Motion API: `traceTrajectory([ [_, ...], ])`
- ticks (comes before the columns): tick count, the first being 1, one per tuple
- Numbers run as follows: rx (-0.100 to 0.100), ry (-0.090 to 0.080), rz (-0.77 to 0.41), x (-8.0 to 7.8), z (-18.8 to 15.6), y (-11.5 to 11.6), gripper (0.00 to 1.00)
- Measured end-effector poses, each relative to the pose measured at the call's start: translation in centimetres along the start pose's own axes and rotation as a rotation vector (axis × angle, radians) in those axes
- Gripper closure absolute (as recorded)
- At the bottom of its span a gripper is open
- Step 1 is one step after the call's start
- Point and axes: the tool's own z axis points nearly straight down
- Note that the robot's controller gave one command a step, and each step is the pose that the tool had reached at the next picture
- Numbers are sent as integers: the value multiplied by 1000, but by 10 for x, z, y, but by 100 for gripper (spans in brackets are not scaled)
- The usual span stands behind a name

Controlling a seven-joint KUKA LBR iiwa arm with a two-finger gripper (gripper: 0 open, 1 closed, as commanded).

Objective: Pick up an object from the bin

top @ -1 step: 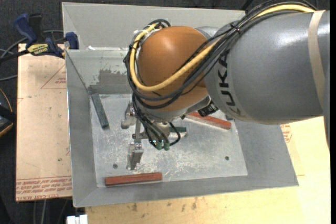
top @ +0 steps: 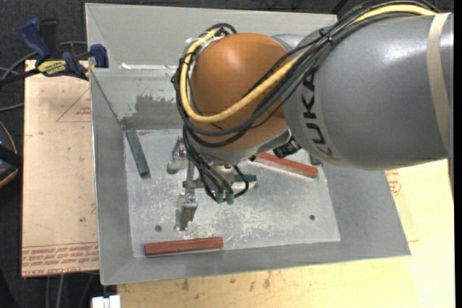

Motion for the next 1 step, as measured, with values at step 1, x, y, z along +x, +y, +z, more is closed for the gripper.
traceTrajectory([
  [1,-2,-6,-55,0,53,-3,0],
])
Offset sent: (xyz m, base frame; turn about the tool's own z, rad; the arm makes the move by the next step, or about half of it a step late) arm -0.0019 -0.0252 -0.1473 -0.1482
